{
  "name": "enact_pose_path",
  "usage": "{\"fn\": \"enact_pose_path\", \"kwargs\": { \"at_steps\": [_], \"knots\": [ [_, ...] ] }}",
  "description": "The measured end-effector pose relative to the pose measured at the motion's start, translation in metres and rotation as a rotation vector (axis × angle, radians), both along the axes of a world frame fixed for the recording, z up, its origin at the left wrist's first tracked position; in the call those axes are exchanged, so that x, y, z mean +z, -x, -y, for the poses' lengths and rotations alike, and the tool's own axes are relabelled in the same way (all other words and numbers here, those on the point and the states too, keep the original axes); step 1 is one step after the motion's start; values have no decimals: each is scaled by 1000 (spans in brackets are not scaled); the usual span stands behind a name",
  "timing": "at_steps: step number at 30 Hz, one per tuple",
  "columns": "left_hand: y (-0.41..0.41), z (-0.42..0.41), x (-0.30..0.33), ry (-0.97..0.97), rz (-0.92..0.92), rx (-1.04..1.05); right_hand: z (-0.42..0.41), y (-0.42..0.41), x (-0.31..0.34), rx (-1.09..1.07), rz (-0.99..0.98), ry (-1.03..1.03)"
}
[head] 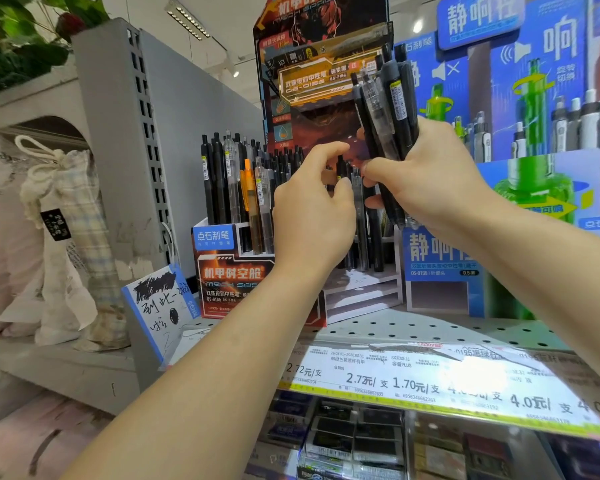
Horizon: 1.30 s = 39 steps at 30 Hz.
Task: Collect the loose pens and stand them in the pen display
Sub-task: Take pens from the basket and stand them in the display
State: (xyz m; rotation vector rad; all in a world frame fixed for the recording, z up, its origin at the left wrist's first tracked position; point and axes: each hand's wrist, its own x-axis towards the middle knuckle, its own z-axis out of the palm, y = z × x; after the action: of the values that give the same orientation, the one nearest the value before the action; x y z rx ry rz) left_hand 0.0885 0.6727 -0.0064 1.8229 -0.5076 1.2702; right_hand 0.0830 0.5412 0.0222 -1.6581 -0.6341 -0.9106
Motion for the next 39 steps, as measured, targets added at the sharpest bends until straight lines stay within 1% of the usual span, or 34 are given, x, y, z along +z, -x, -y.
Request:
{"fn": "enact_pose_path", "kwargs": {
  "at_steps": [5,7,10,14,17,20,22,26,28,32,39],
  "knots": [
    [-1,-1,1,33,-13,-8,1,1,-1,4,3,-1],
    [-1,-1,1,7,-37,1,1,1,-1,7,-3,-2],
    [-1,3,1,-74,-117,41,1,0,0,1,-9,1],
    [-2,4,5,-136,-247,57,1,2,-1,17,3,2],
    [-2,5,5,-151,-324,4,1,2,0,21,6,-3],
    [-2,6,6,-124,-346,-33,2,2,0,19,7,2],
    [-3,6,6,-89,-306,-43,1,2,-1,8,12,15],
    [3,1,2,110,-56,-106,1,1,-1,15,5,28],
    [5,0,0,177,33,-140,0,2,0,52,-17,47],
    [3,-1,-2,236,89,-214,0,5,0,143,-55,133],
    [2,-2,-3,277,156,-243,3,6,-1,251,-91,212]
  ]
}}
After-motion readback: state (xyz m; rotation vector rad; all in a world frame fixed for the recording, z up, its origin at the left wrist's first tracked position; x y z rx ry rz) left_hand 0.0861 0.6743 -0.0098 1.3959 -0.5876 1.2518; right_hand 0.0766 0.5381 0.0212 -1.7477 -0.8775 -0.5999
